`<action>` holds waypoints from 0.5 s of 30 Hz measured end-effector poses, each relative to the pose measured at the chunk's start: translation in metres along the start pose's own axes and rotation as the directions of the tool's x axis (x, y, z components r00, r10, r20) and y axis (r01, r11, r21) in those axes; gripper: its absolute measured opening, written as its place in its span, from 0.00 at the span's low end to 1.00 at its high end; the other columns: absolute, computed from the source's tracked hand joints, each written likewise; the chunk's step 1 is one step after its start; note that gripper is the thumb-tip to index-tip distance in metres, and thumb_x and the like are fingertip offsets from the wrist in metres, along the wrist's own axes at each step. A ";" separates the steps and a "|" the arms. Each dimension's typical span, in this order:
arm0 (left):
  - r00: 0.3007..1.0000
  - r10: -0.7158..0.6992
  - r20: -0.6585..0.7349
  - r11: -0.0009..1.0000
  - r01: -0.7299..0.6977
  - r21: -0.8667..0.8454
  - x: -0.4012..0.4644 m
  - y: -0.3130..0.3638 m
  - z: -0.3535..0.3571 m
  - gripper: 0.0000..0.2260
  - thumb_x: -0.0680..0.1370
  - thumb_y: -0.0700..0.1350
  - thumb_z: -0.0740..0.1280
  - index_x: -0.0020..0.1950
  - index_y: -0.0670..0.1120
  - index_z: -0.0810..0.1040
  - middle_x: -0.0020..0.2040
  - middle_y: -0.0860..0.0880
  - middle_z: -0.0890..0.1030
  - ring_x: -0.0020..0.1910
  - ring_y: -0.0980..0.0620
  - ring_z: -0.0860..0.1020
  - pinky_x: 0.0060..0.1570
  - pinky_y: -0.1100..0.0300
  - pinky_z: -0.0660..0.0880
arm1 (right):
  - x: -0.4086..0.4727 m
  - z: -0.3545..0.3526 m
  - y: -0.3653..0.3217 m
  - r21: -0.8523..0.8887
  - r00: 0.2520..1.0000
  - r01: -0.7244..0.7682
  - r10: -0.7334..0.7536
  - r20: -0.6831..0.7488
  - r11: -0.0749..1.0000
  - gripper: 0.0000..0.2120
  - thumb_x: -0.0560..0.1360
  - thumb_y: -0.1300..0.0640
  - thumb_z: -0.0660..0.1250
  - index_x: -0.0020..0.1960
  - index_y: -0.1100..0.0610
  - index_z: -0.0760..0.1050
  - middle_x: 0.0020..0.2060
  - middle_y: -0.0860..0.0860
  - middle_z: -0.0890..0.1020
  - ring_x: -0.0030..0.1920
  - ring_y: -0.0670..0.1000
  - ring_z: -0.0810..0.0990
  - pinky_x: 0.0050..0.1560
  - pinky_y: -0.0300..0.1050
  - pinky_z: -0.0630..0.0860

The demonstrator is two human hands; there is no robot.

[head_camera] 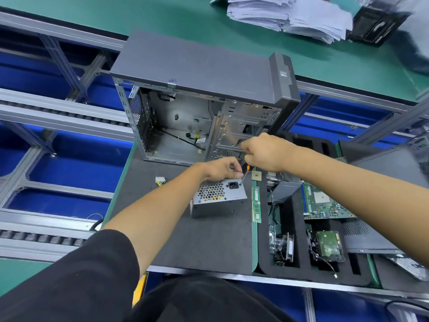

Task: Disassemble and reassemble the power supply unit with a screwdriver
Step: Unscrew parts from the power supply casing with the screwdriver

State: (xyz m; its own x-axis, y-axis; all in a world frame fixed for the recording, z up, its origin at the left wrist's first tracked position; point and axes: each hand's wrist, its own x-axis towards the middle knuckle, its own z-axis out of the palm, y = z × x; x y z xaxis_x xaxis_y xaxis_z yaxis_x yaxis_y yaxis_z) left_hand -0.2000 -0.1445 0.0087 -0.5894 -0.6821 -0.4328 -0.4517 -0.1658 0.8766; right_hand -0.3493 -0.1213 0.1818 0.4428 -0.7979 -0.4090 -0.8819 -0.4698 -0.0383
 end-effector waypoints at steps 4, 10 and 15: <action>0.994 0.085 0.062 0.996 -0.087 0.021 -0.020 0.003 -0.013 0.14 0.81 0.51 0.69 0.62 0.50 0.68 0.56 0.51 0.80 0.52 0.56 0.78 0.56 0.55 0.75 | -0.004 -0.003 -0.001 -0.053 0.999 0.035 -0.035 -0.004 0.998 0.11 0.77 0.53 0.61 0.37 0.51 0.64 0.32 0.49 0.73 0.36 0.55 0.75 0.31 0.46 0.64; 0.904 0.426 0.036 0.722 -0.364 0.589 -0.065 -0.013 -0.024 0.08 0.78 0.57 0.71 0.57 0.60 0.79 0.55 0.56 0.70 0.56 0.53 0.66 0.60 0.58 0.67 | -0.007 0.002 0.002 -0.056 0.999 0.026 -0.028 -0.027 0.998 0.09 0.76 0.55 0.61 0.38 0.52 0.65 0.32 0.50 0.75 0.34 0.53 0.75 0.30 0.46 0.64; 0.761 0.628 0.164 0.357 -0.468 0.808 -0.070 -0.005 -0.020 0.07 0.79 0.53 0.71 0.53 0.52 0.85 0.53 0.51 0.76 0.51 0.48 0.70 0.52 0.53 0.73 | -0.007 0.004 0.006 -0.043 0.999 0.007 -0.009 -0.037 0.999 0.08 0.76 0.55 0.61 0.38 0.52 0.66 0.32 0.50 0.76 0.34 0.53 0.76 0.30 0.46 0.63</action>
State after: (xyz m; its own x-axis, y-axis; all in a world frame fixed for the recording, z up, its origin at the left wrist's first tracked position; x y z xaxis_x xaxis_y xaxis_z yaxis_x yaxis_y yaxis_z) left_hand -0.1430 -0.1103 0.0390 -0.8417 -0.5065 0.1869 -0.4264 0.8360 0.3453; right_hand -0.3586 -0.1169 0.1811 0.4563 -0.8072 -0.3745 -0.8710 -0.4913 -0.0022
